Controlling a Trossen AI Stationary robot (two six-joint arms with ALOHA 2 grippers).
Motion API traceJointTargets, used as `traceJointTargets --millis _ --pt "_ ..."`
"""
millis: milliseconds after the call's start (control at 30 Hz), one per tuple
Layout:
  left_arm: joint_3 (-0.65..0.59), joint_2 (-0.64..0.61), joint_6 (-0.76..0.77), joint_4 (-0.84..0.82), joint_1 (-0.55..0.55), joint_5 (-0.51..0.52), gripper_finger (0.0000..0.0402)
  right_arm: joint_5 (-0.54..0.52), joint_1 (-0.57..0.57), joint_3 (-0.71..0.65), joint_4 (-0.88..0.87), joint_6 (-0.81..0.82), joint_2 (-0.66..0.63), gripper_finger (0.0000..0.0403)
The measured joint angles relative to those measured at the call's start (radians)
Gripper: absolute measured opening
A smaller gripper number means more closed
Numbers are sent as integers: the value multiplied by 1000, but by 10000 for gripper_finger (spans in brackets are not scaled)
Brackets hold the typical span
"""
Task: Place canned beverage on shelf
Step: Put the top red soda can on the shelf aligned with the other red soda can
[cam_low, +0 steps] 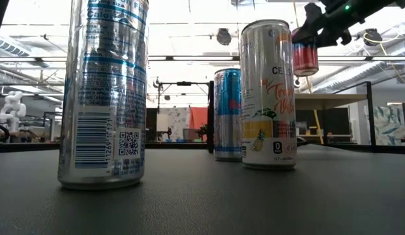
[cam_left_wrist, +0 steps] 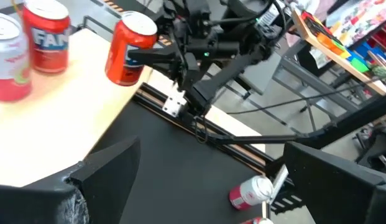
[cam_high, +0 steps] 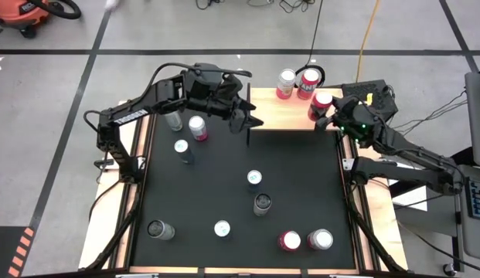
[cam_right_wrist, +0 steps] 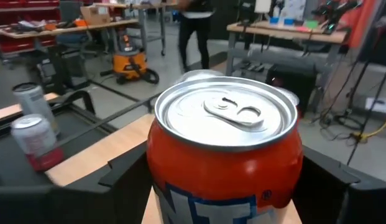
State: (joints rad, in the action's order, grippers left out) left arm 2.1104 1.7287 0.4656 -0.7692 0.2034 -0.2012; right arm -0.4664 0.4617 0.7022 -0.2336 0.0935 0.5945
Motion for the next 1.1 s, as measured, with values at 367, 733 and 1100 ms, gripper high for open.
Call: traceJointTargets --millis 367,733,1100 --pt "0 0 25 0 58 -3 400 207 121 -172 344 7 43 286" --pt "0 0 27 1 68 21 400 456 277 -39 290 -95 146 286" --pt "0 0 27 1 68 27 400 551 366 -38 257 -61 199 286"
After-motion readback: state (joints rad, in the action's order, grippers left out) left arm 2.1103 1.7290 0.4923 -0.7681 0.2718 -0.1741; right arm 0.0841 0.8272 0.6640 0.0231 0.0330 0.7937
